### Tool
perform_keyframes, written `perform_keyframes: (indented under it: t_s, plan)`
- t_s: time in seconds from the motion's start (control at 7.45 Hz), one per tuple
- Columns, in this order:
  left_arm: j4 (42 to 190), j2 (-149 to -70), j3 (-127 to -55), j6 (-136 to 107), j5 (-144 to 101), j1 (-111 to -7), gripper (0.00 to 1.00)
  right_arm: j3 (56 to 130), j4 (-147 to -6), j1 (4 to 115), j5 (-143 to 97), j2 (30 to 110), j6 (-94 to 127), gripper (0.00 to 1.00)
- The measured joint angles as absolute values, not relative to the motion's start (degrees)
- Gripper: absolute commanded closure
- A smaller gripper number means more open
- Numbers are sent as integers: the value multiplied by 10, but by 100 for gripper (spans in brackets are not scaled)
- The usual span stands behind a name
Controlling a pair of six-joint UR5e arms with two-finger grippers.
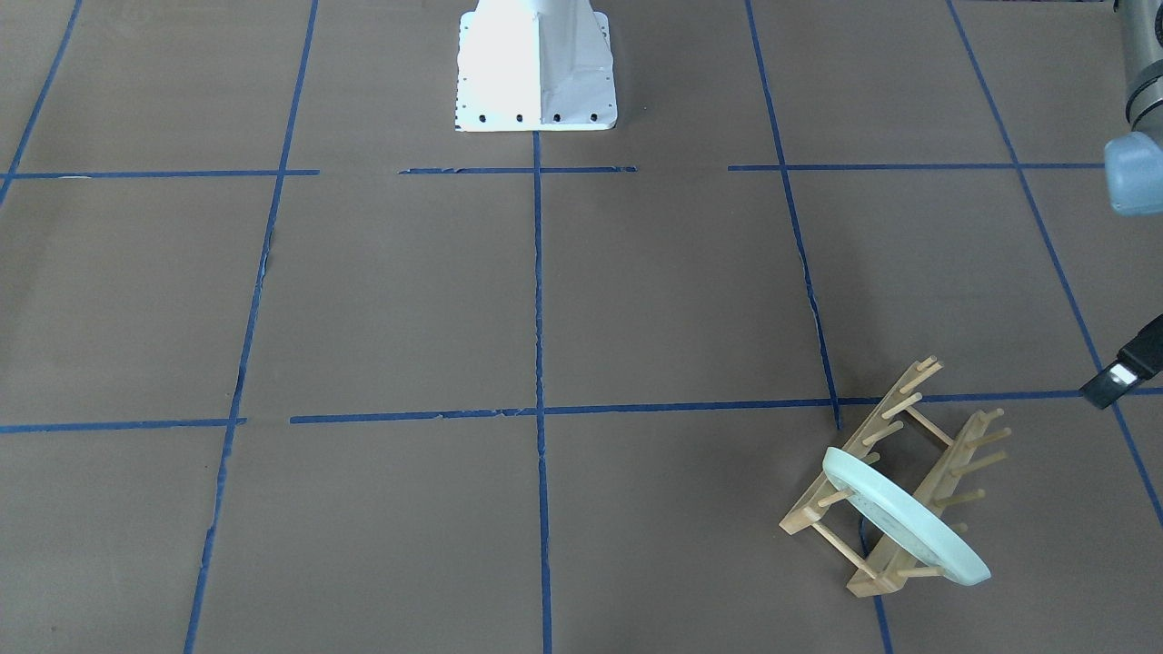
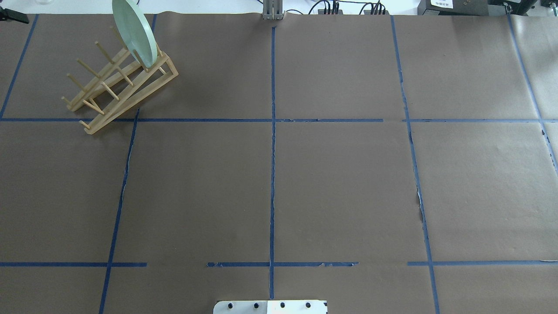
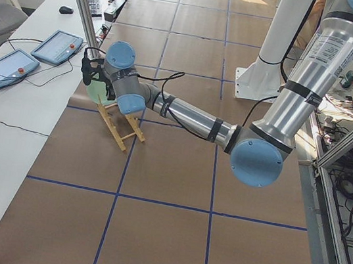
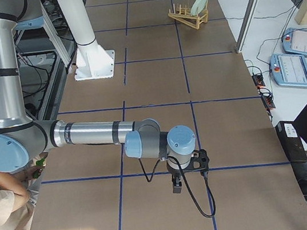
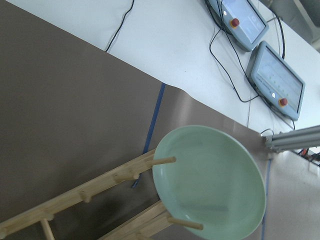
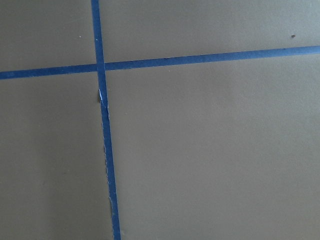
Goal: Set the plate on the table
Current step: 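Reach the left gripper to the green plate in the rack and grasp its rim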
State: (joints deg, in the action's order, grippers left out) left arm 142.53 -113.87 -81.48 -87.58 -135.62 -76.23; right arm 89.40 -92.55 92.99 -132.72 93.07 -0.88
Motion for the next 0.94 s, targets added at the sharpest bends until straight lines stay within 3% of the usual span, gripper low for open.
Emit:
perform_keyframes:
  t_s: [0.27,0.67,0.94]
  plan:
    - [1557,-1169,-748,-1087,-1287,-731,0,895,-925,930,-1327,931,-9,0]
    - [1602,-1215,-695,-1206,-1182,-663,1,894,-925,930,-1327,931,-9,0]
    - [1604,-1239,-667,-1224,-1143,-640,26,895,-925,930,-1327,931,-9,0]
